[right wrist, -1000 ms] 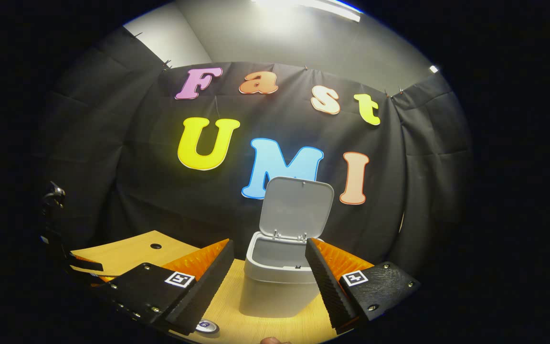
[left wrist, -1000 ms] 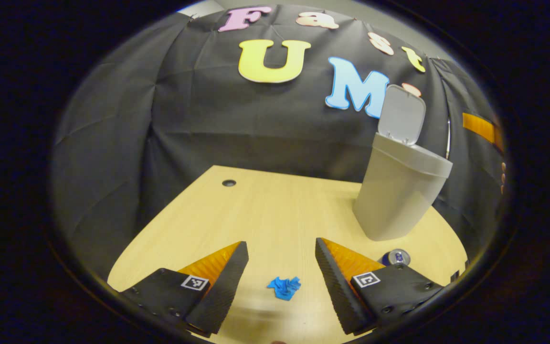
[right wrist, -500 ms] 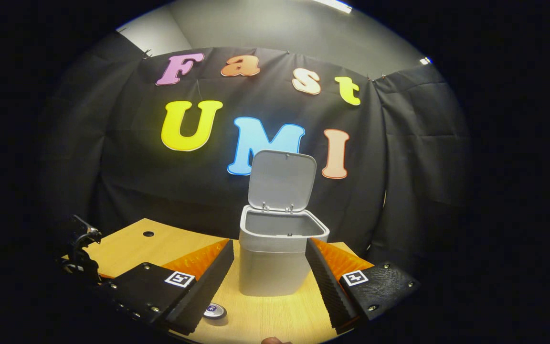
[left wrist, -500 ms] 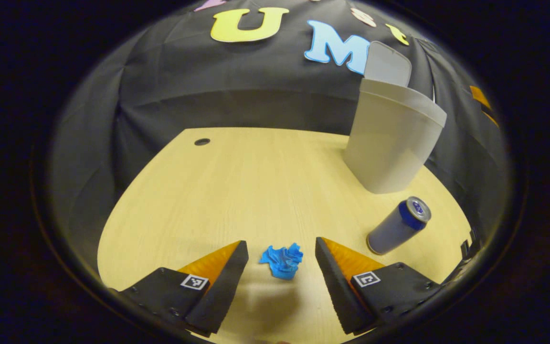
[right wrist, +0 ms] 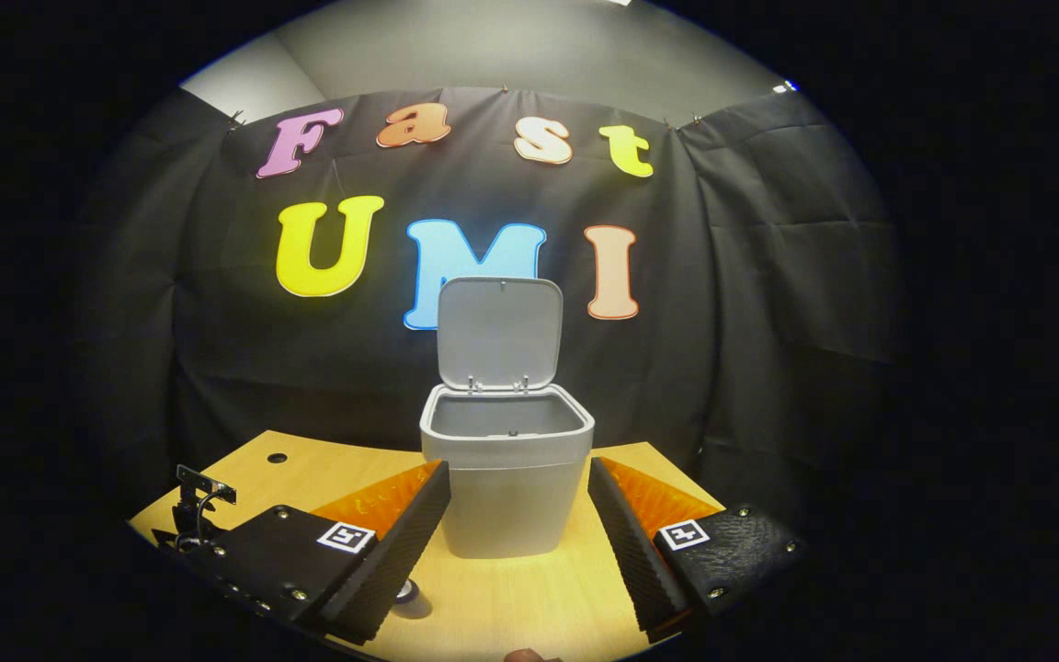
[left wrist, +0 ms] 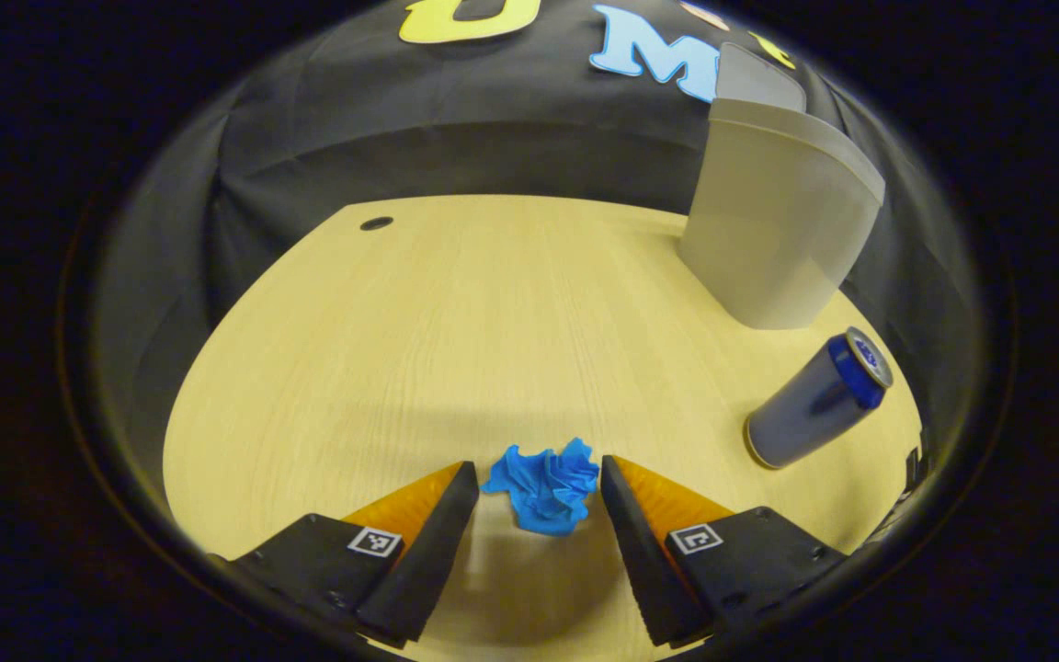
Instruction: Press the lid of the desktop garbage bin to open it, pick up the crumpled paper on the desktop and throw it into the bin, then pick up the pop can on the desktop and drop it into the bin, and finally close the garbage bin lid.
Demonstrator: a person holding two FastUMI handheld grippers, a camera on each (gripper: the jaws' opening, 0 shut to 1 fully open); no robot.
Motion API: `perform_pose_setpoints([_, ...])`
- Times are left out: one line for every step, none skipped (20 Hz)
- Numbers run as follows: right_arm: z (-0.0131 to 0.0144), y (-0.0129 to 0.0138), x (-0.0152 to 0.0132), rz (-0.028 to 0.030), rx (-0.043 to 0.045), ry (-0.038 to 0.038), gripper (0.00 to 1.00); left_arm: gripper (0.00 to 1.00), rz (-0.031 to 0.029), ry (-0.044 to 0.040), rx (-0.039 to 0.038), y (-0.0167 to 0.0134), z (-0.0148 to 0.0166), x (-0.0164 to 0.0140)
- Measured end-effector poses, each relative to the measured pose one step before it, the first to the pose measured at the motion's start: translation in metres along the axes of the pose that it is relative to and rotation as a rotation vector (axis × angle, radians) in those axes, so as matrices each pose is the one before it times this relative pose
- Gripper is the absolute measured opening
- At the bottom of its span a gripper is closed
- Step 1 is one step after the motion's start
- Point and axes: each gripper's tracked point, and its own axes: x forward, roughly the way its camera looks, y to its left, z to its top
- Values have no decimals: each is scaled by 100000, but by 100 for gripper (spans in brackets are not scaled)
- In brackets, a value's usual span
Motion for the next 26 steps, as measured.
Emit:
perform_pose_setpoints([-72,-669,4,-837,-184,-17,96,87,114,-202,1388,-145,-55,24])
perform_pose_setpoints([-157,-441,-104,-489,226,-51,96,81,974,-321,1210,13,17,52])
perform_pose_setpoints([-178,-367,-24,-217,384,418,96,84,766,-341,1419,48,-29,212])
perform_pose_setpoints([-395,-337,17,-60,297,689,96,79,913,46,1563,97,-18,60])
perform_pose_setpoints([-257,-321,-32,-216,173,602,96,74,208,-350,1509,-93,-7,58])
perform_pose_setpoints([-217,-374,-49,-291,31,182,96,70,211,-367,1362,2,34,67])
perform_pose_setpoints([-132,-290,-45,-165,-196,102,96,66,-290,-383,556,-162,89,33])
perform_pose_setpoints([-205,-308,-50,-244,-513,-51,96,41,-260,-696,577,-184,-44,-7])
perform_pose_setpoints([-110,-341,23,-336,-550,109,96,49,481,-913,-215,154,257,97])
perform_pose_setpoints([-195,-292,32,-110,-430,201,96,47,540,203,400,-8,-17,-62])
perform_pose_setpoints([-61,-306,62,-126,-104,179,96,44,1887,-1971,160,331,403,2])
perform_pose_setpoints([-173,-212,63,61,196,192,96,41,254,609,211,15,20,48])
perform_pose_setpoints([-55,-224,61,159,367,121,96,38,20,202,42,14,102,-259])
perform_pose_setpoints([65,-150,85,225,259,-6,97,38,-25,86,82,-197,184,-246])
perform_pose_setpoints([-18,-237,63,197,-61,-156,97,38,286,-555,319,-189,94,-324])
perform_pose_setpoints([67,-240,23,250,-381,-346,97,38,241,-1056,325,-377,417,-392])
perform_pose_setpoints([-5,-209,-23,519,-627,-428,97,38,162,-1480,8,-406,485,-366])
perform_pose_setpoints([17,-185,-13,965,-658,-313,97,38,-138,-1519,-386,-485,729,-549])
perform_pose_setpoints([-71,-209,15,1344,-674,-292,97,30,161,-1651,-696,-462,980,-587])
perform_pose_setpoints([-20,-235,26,1279,-513,-137,97,30,105,-1409,-1109,-460,1094,-715])
perform_pose_setpoints([-96,-165,91,1502,-637,-381,97,30,-95,-1853,-1392,-631,1072,-633])
perform_pose_setpoints([-91,-271,40,1690,-810,-520,97,30,93,-2179,-1191,-832,1280,-631])
perform_pose_setpoints([-18,-240,31,1525,-627,-526,97,30,527,-2535,-806,-782,1256,-536])
perform_pose_setpoints([-67,-275,47,1920,-765,-656,97,30,816,-2294,-503,-621,1421,-629])
perform_pose_setpoints([44,-310,-17,1599,-784,-490,97,30,695,-2364,-371,-628,1301,-526])
perform_pose_setpoints([-88,-393,-21,1270,-729,-558,97,30,69,-2180,-580,-799,1453,-464])
